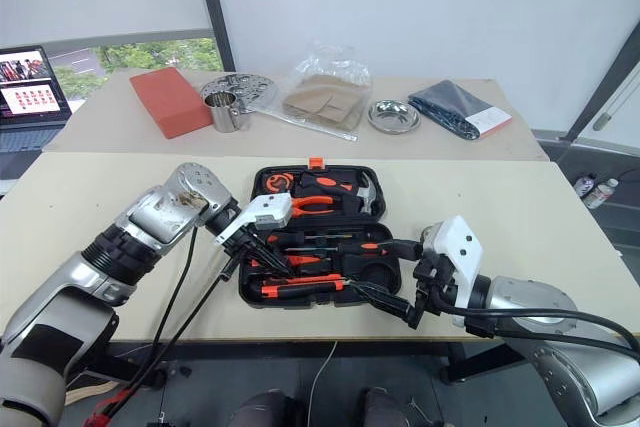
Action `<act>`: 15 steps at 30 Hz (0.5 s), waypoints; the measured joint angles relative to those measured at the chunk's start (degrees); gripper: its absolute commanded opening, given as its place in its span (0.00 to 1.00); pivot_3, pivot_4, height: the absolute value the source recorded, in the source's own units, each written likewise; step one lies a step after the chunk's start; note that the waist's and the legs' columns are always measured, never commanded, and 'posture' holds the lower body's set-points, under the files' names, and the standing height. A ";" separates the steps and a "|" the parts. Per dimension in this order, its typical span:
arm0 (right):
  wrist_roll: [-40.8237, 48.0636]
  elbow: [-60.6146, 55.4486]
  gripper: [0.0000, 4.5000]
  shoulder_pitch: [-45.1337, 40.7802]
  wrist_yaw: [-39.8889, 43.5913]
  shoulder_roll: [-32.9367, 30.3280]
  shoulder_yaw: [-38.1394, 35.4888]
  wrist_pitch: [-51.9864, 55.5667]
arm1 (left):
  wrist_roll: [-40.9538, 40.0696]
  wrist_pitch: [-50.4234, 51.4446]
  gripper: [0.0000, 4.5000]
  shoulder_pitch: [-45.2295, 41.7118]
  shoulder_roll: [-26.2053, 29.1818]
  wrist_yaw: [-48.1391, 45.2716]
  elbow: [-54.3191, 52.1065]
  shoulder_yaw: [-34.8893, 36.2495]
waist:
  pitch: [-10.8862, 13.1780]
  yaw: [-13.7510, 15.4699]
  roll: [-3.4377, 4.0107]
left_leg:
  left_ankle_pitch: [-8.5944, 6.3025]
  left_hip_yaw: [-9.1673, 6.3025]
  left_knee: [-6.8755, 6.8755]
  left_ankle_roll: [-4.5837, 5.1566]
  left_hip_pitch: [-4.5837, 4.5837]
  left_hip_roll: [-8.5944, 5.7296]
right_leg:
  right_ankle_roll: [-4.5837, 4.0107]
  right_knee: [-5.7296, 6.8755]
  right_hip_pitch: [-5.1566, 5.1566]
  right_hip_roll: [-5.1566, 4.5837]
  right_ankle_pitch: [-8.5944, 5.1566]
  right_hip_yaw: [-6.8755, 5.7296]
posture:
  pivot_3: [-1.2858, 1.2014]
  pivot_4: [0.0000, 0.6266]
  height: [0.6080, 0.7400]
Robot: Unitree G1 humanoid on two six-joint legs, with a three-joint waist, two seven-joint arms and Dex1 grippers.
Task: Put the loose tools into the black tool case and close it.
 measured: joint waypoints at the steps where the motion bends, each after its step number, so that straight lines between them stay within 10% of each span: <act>1: 0.00 0.00 1.00 0.06 -0.03 0.00 -0.01 0.00 | 0.84 -1.81 0.01 -0.01 0.11 -0.04 -0.22 -0.20 | 0.00 0.03 0.00 | 0.00 0.00 0.00 0.00 0.01 0.00 | -0.05 -0.01 0.01 0.00 0.03 -0.01 | 0.52 0.24 0.95; 15: 0.19 -0.03 1.00 1.67 -1.83 0.10 -1.06 0.01 | 8.55 -13.02 0.01 2.93 -2.19 1.37 0.73 0.53 | -0.35 0.00 0.52 | -0.23 -0.15 -0.06 0.34 0.80 0.07 | 0.30 -0.31 0.94 -0.12 -0.16 -0.06 | 0.52 0.24 0.95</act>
